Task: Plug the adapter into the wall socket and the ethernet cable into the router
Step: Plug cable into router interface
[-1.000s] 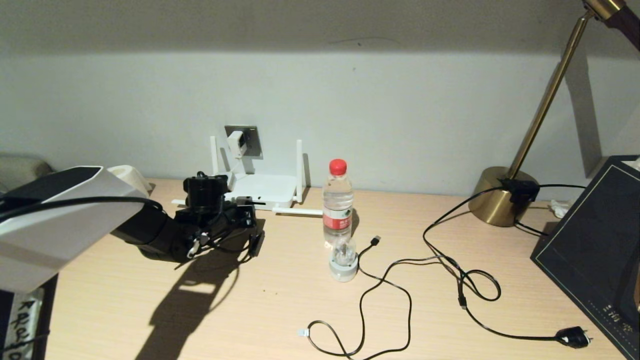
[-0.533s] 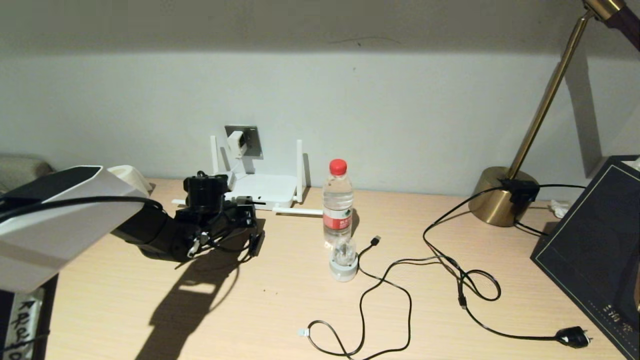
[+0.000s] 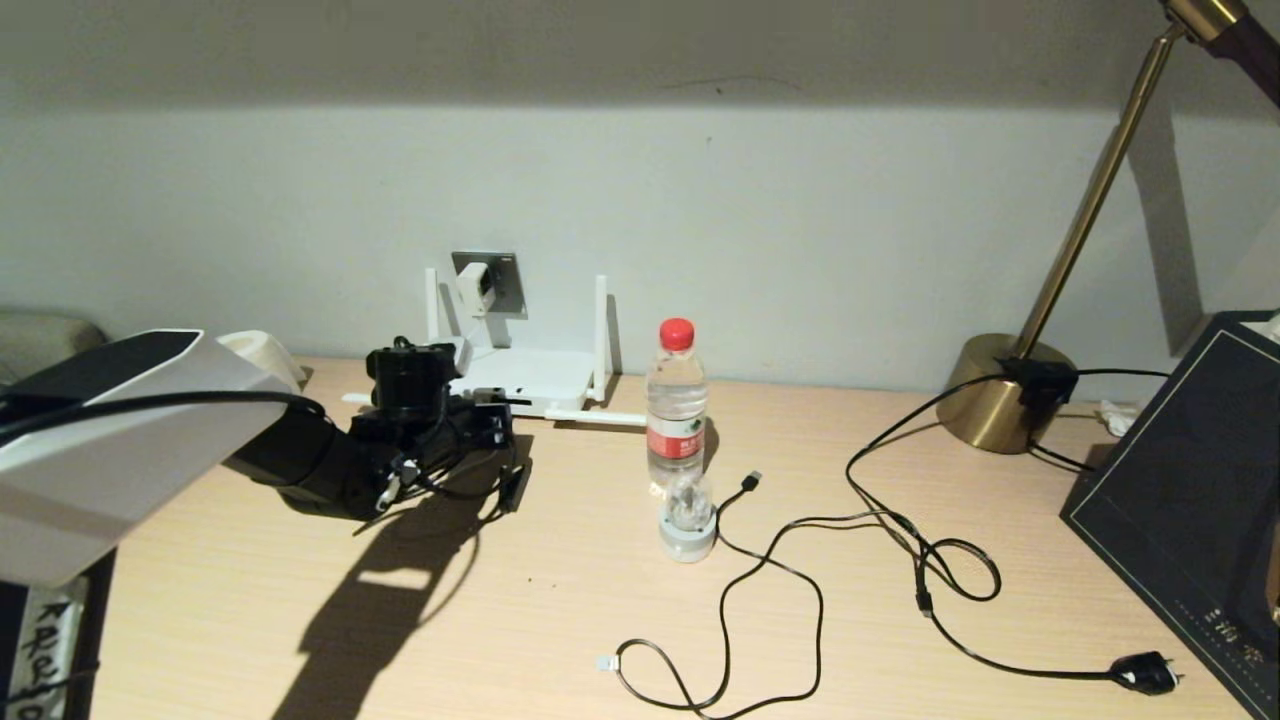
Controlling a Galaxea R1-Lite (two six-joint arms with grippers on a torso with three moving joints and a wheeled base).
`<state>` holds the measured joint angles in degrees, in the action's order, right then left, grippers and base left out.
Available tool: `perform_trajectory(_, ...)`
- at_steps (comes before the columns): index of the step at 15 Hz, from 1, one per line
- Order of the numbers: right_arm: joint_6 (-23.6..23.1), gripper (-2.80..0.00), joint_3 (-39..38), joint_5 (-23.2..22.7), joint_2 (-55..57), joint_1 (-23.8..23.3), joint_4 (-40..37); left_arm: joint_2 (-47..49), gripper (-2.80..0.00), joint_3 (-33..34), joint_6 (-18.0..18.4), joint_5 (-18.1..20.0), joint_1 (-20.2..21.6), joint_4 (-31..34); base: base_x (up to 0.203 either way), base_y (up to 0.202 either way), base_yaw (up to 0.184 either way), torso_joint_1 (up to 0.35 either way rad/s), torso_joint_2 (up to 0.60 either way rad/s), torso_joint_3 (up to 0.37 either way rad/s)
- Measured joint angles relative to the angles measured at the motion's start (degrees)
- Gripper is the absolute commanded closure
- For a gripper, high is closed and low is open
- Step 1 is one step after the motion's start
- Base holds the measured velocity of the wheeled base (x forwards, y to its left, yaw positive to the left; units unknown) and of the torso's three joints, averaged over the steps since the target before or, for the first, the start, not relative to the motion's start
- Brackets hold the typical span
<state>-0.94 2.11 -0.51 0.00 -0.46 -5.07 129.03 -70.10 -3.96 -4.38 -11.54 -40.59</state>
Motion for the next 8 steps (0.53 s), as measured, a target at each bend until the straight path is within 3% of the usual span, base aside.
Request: perform_trajectory(8,0.01,0.0,0.0,0.0,0.0,0.0,0.0,-0.06,0.0,0.22,-1.93,0.05,-0.02,-0.31,0.0,0.0,0.0,0.0,0.0,0.0)
